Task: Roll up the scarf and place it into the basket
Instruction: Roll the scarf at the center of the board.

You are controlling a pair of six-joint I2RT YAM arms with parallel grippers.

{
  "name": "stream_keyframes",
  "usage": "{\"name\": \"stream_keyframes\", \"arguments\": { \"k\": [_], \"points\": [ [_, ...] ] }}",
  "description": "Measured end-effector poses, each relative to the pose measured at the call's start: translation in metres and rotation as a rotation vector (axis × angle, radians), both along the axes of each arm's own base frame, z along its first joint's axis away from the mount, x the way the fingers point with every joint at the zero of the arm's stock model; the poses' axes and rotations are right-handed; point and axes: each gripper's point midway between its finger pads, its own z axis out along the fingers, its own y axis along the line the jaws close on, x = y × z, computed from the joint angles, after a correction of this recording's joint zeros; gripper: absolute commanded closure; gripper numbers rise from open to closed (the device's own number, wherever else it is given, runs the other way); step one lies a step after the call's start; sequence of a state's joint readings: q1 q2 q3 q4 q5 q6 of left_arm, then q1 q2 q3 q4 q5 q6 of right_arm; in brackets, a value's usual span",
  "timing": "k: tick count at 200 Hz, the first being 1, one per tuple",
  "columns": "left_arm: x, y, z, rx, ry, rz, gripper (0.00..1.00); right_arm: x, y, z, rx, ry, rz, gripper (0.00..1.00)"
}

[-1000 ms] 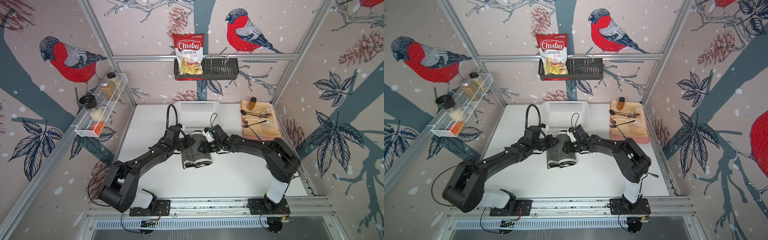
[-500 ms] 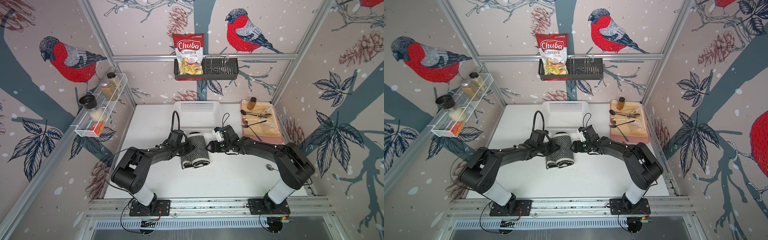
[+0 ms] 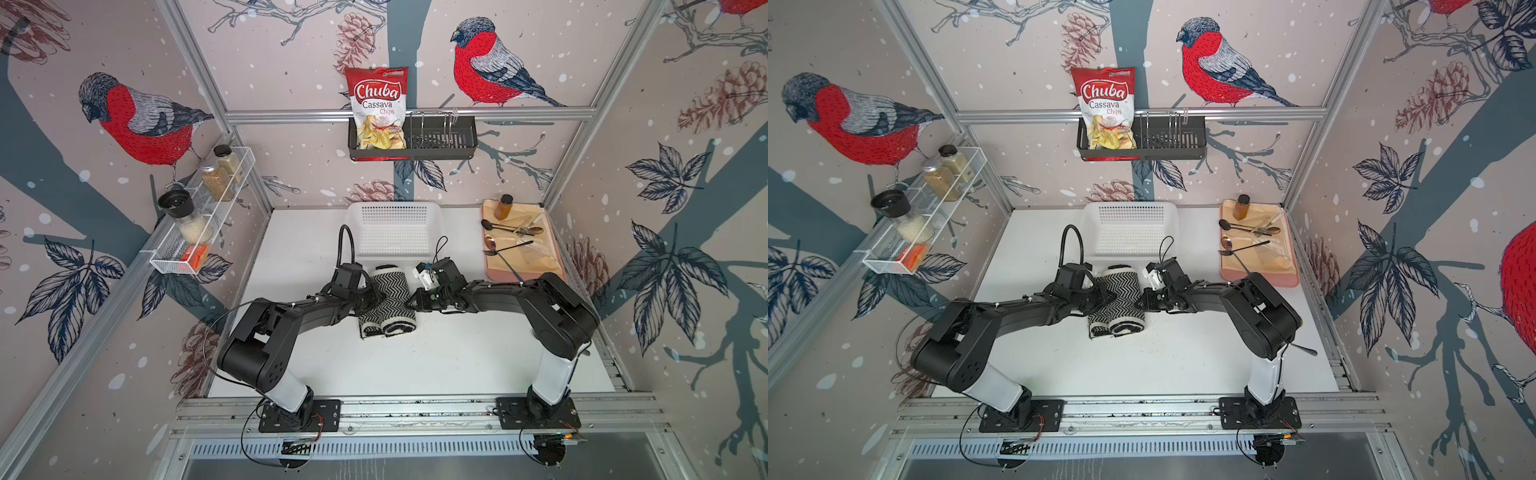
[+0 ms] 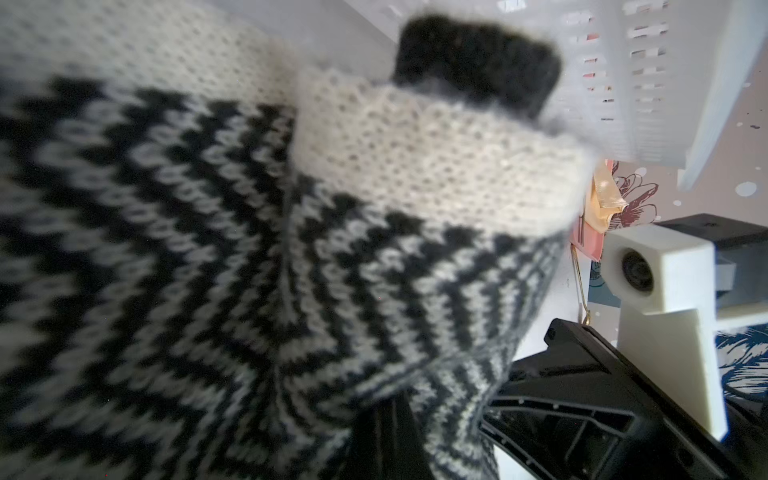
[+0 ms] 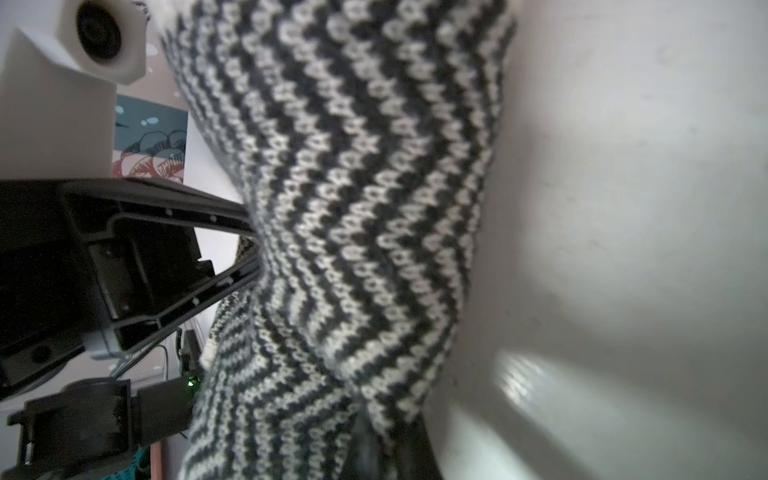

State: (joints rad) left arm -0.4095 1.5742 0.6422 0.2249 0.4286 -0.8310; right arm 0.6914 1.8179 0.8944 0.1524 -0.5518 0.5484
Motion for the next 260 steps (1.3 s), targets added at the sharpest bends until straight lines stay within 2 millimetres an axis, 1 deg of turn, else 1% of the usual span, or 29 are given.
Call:
{"name": "stream_keyframes", "arguments": {
  "k": [10,23,38,56,66,72,89,105,122,137,143,148,160,183,189,193,197,204,208,211,215,217,221,239,260],
  "points": [
    [-0.002,-0.002,0.006,-0.013,-0.003,-0.010,1.00,0.003,-0.008,0.005,-0.041,-0.020,-0.023,1.00],
    [-0.001,-0.002,0.015,-0.016,-0.016,-0.008,1.00,0.011,-0.022,0.011,-0.130,-0.058,-0.063,1.00],
    [-0.001,-0.002,0.031,-0.031,-0.043,-0.011,1.00,0.020,-0.041,0.016,-0.255,-0.100,-0.113,1.00],
    [0.001,-0.003,0.050,-0.049,-0.083,-0.012,1.00,0.022,-0.061,0.029,-0.396,-0.140,-0.147,1.00],
    [0.000,-0.003,0.057,-0.055,-0.099,-0.011,1.00,0.023,-0.065,0.039,-0.455,-0.173,-0.148,1.00],
    [0.000,-0.003,0.060,-0.058,-0.106,-0.011,1.00,0.023,-0.064,0.047,-0.486,-0.194,-0.145,1.00],
    [-0.001,-0.002,0.064,-0.062,-0.112,-0.011,1.00,0.020,-0.052,0.065,-0.543,-0.243,-0.111,1.00],
    [-0.002,-0.002,0.065,-0.065,-0.107,-0.013,1.00,0.018,-0.032,0.070,-0.596,-0.271,-0.065,1.00],
    [-0.004,-0.002,0.068,-0.070,-0.111,-0.017,1.00,0.015,-0.002,0.064,-0.650,-0.289,-0.004,1.00],
    [-0.005,-0.003,0.075,-0.082,-0.124,-0.018,1.00,0.012,0.019,0.056,-0.677,-0.303,0.050,1.00],
    [-0.005,-0.003,0.077,-0.085,-0.130,-0.019,1.00,0.009,0.027,0.053,-0.678,-0.301,0.065,0.95],
    [-0.005,-0.003,0.078,-0.088,-0.133,-0.021,1.00,0.008,0.031,0.050,-0.677,-0.298,0.076,0.91],
    [-0.005,-0.002,0.079,-0.089,-0.135,-0.019,1.00,0.005,0.037,0.046,-0.673,-0.291,0.092,0.88],
    [-0.007,0.006,0.073,-0.085,-0.124,-0.002,1.00,0.000,0.046,0.049,-0.612,-0.279,0.110,0.86],
    [-0.007,0.009,0.071,-0.082,-0.120,0.006,1.00,-0.001,0.047,0.050,-0.590,-0.272,0.112,0.82],
    [-0.007,0.011,0.070,-0.080,-0.117,0.012,1.00,-0.003,0.049,0.051,-0.575,-0.267,0.114,0.74],
    [-0.006,0.014,0.069,-0.080,-0.116,0.020,1.00,-0.004,0.049,0.051,-0.562,-0.260,0.114,0.64],
    [-0.005,0.019,0.068,-0.078,-0.116,0.035,1.00,-0.004,0.050,0.051,-0.541,-0.253,0.117,0.52],
    [-0.004,0.023,0.068,-0.077,-0.115,0.045,1.00,-0.004,0.050,0.051,-0.532,-0.250,0.114,0.43],
    [-0.004,0.026,0.067,-0.076,-0.115,0.052,1.00,-0.004,0.050,0.051,-0.527,-0.251,0.111,0.30],
    [-0.004,0.029,0.067,-0.073,-0.115,0.060,1.00,-0.003,0.049,0.051,-0.521,-0.248,0.105,0.08],
    [-0.003,0.031,0.067,-0.072,-0.116,0.064,1.00,-0.002,0.048,0.052,-0.516,-0.247,0.100,0.02],
    [-0.003,0.034,0.067,-0.070,-0.116,0.073,1.00,-0.003,0.047,0.052,-0.506,-0.240,0.093,0.00],
    [-0.001,0.050,0.072,-0.061,-0.135,0.109,1.00,-0.003,0.041,0.054,-0.450,-0.221,0.084,0.00],
    [-0.001,0.067,0.073,-0.037,-0.141,0.154,1.00,0.006,0.039,0.053,-0.394,-0.197,0.059,0.00]
  ]
}}
